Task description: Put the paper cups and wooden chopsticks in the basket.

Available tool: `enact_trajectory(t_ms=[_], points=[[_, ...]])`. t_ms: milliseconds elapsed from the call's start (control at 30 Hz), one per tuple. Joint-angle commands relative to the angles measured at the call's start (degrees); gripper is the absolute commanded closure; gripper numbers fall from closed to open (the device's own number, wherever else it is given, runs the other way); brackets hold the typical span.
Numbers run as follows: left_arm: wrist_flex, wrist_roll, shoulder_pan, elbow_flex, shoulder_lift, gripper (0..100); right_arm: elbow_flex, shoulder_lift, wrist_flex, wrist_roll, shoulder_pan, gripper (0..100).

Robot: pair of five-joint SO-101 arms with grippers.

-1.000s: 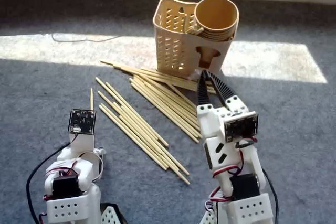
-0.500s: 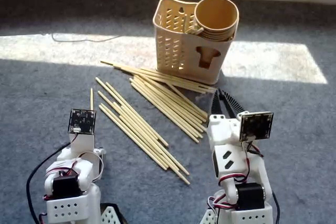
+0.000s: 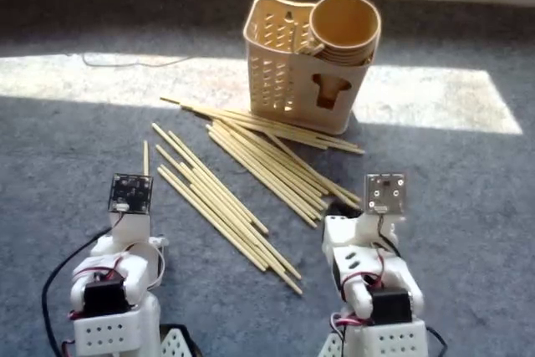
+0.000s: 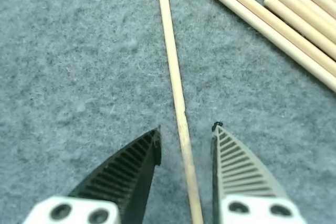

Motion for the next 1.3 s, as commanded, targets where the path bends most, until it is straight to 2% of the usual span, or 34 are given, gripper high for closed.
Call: enact_trajectory(t_ms=[0, 333, 600, 633, 767, 800, 1267], points=[[-0.09, 0.35, -0.66, 1.19, -0.04, 84, 8.57, -0.31, 2.68, -0.44, 0.84, 99.4], [-0.18, 0.18, -1.10, 1.19, 0.04, 84, 8.57, -0.22, 14.55, -0.18, 0.84, 99.4], [0.00, -0.18, -3.47, -0.57, -0.04, 84, 8.57, -0.22, 14.90, -0.09, 0.84, 99.4], [0.18, -2.81, -3.47, -1.98, 0.04, 84, 8.57, -0.22, 14.90, -0.09, 0.84, 99.4], [2.37, -26.37, -3.47, -6.99, -0.04, 84, 8.57, -0.22, 14.90, -0.09, 0.84, 99.4], [2.73, -28.40, -3.30, -8.40, -0.04, 84, 8.57, -0.22, 14.90, -0.09, 0.84, 99.4], [9.85, -27.52, -3.21, -27.21, 0.22, 83, 8.57, -0.22, 14.90, -0.09, 0.84, 99.4]])
